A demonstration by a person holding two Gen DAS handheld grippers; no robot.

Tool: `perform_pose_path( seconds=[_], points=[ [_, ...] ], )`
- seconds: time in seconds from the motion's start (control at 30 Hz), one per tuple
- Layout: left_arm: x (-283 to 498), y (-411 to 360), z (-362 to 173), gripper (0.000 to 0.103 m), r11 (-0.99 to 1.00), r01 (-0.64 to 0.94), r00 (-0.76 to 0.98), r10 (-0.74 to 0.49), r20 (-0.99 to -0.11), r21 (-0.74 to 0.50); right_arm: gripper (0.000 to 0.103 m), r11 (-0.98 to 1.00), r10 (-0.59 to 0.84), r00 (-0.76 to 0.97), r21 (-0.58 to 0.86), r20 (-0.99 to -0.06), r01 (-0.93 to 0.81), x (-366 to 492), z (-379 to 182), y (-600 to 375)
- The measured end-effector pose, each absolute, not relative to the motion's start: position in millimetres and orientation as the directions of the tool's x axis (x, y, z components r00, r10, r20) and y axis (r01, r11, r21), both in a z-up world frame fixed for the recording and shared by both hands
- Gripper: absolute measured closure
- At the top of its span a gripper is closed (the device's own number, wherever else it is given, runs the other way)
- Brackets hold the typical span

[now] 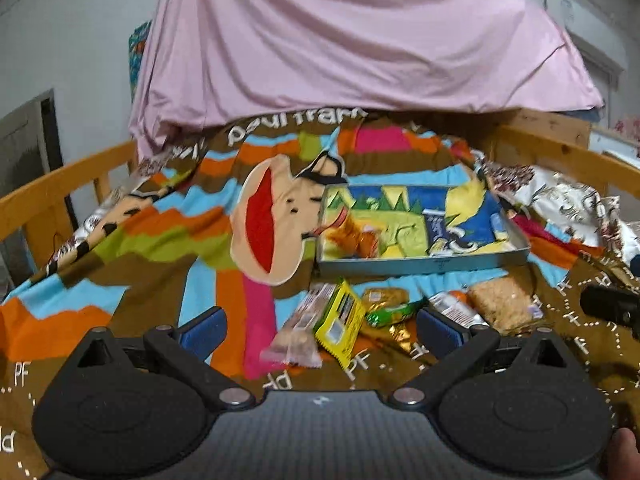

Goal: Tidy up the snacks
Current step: 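Withdraw both grippers from the tray back over the remaining snacks, then grasp the clear-wrapped granola bar with the left gripper while the right gripper grasps the white bag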

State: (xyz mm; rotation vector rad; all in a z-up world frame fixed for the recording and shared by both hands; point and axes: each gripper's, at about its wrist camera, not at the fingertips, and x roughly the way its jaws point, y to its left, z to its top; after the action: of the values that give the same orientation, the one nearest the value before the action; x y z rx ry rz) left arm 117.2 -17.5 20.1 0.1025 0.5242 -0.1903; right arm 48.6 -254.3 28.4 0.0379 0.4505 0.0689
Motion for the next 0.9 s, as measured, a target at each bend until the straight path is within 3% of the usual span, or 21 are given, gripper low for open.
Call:
perform_pose_path(
  seconds=[0.23, 0.43, 0.9],
  points=[
    [131, -15, 9, 0.000, 0.977, 0.213, 0.770, -0.156, -0.619, 0.019, 0.001, 0.992, 0.123, 0.861, 0.089, -0.493, -0.090, 57, 20, -253],
    [161, -3, 0, 0.000, 0.971, 0.227, 0.649, -0.212, -0.731, -0.080, 0.001, 0.977, 0.207, 0.801, 0.159, -0.562, -0.141, 75, 11, -255],
    [222, 5, -22, 0.000, 0.941, 0.330, 0.546, -0.257, -0.798, -0.077, 0.001, 0.939, 0.343, 0.663, 0.230, -0.666, -0.254, 140, -18, -255]
  ],
)
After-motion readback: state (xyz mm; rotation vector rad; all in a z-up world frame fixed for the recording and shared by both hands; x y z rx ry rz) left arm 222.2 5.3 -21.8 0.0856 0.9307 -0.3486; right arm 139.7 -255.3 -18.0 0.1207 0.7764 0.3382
